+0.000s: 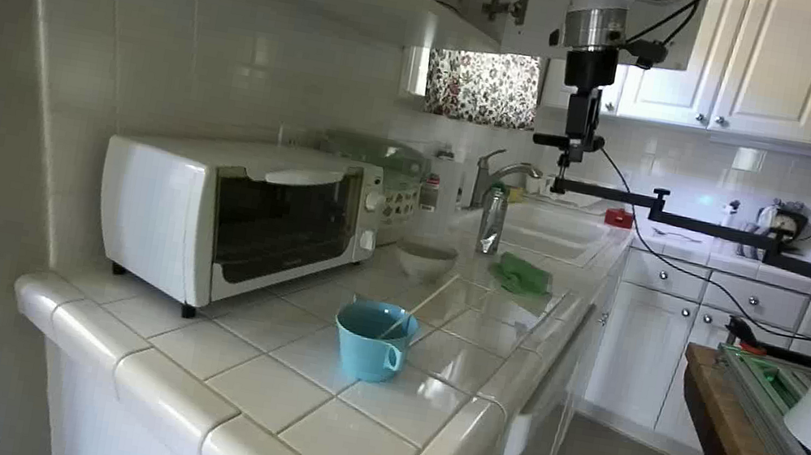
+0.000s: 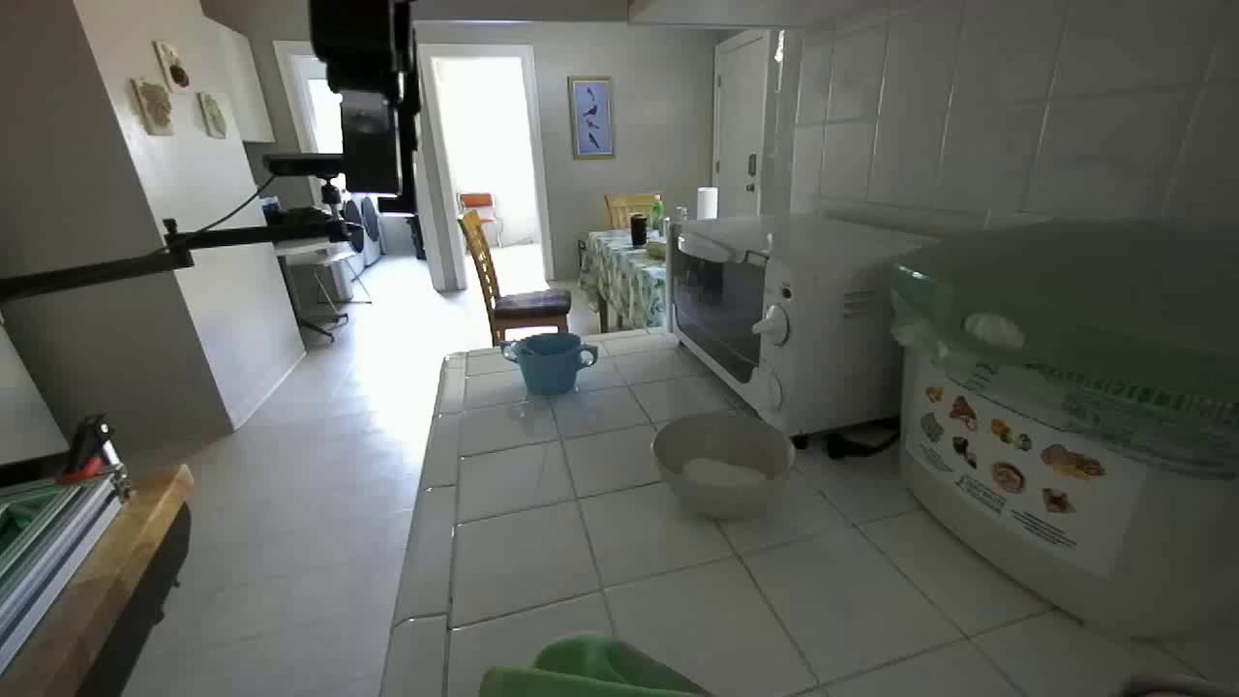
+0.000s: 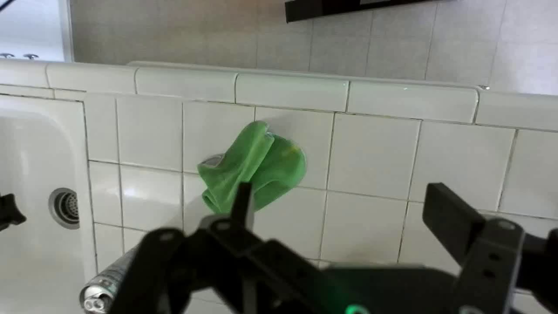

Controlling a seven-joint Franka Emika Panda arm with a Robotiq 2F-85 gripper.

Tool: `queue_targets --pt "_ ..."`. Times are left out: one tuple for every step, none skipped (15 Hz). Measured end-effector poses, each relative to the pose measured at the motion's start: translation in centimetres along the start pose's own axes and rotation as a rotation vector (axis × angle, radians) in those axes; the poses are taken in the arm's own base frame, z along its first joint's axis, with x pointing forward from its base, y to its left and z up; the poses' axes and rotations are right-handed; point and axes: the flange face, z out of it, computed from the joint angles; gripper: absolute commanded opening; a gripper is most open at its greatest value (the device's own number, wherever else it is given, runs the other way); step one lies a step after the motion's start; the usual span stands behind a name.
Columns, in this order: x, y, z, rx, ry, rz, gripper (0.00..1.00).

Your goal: Pick up the cup and put it on top of the microwave

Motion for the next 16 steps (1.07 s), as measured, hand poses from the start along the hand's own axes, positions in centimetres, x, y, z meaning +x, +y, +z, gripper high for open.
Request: queue_targets --pt "0.00 0.00 0.00 0.000 0.000 0.000 1.00" --pt "0.00 0.00 0.00 0.000 0.000 0.000 1.00" --pt "0.00 0.00 0.00 0.000 0.000 0.000 1.00" --pt "0.00 0.00 0.00 0.000 0.000 0.000 1.00" --pt "0.00 0.00 0.00 0.000 0.000 0.000 1.00" --pt "0.00 0.00 0.00 0.000 0.000 0.000 1.00" --pt "0.00 0.00 0.00 0.000 0.000 0.000 1.00" --pt "0.00 0.00 0.00 0.000 0.000 0.000 1.00" --pt "0.00 0.00 0.00 0.000 0.000 0.000 1.00" --pt "0.00 -0.01 0.00 0.000 0.000 0.000 1.00" --pt "0.00 -0.03 -0.01 0.000 0.000 -0.001 1.00" --pt "0.01 -0.07 -0.01 0.000 0.000 -0.002 1.00" --pt "0.05 -0.14 -0.03 0.000 0.002 -0.003 1.00" --pt "0.13 -0.26 -0.03 0.000 0.005 -0.006 1.00" --pt "0.24 -0.43 0.00 -0.001 0.008 -0.010 1.00" --pt "0.42 -0.67 0.05 -0.001 0.013 -0.016 1.00"
